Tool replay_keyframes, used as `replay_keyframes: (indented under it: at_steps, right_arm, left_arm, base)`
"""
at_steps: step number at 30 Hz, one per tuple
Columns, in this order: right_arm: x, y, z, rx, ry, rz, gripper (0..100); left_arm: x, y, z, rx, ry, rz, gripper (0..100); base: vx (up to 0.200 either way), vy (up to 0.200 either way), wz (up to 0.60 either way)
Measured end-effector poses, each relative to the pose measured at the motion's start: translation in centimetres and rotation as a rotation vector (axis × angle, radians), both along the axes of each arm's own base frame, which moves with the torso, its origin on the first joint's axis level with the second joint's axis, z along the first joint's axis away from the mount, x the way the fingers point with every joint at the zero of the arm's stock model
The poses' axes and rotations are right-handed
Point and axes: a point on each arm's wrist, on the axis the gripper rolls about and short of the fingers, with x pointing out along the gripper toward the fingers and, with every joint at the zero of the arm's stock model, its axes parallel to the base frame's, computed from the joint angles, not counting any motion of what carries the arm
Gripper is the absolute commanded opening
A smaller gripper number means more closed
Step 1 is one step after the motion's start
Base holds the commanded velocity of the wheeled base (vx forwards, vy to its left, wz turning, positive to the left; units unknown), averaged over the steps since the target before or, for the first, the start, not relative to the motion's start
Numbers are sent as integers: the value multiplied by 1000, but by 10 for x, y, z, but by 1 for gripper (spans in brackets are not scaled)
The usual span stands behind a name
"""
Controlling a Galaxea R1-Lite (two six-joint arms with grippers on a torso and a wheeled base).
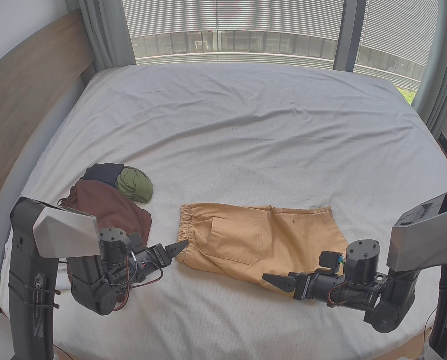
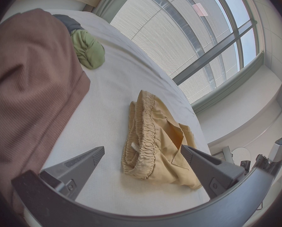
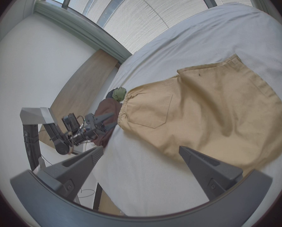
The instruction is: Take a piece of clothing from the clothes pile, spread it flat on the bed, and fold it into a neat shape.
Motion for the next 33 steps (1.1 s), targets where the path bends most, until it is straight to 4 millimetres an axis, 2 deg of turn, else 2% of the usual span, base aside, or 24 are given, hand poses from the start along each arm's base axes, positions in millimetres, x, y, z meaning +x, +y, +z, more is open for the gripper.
replay_keyframes:
  at_steps: [7, 20, 33]
  right_arm:
    - [8, 0, 5, 36, -15, -21, 100]
    - [11, -3, 20, 65, -61, -36, 100]
    - [12, -7, 29, 80, -88, -49, 100]
  left_arm:
    - [2, -12, -11, -58, 48, -9, 100]
    - [14, -19, -20, -88, 80, -3, 100]
    - [31, -42, -12, -195, 76, -18, 100]
  base:
    - [0, 0, 0]
    - [0, 0, 0]
    - [0, 0, 0]
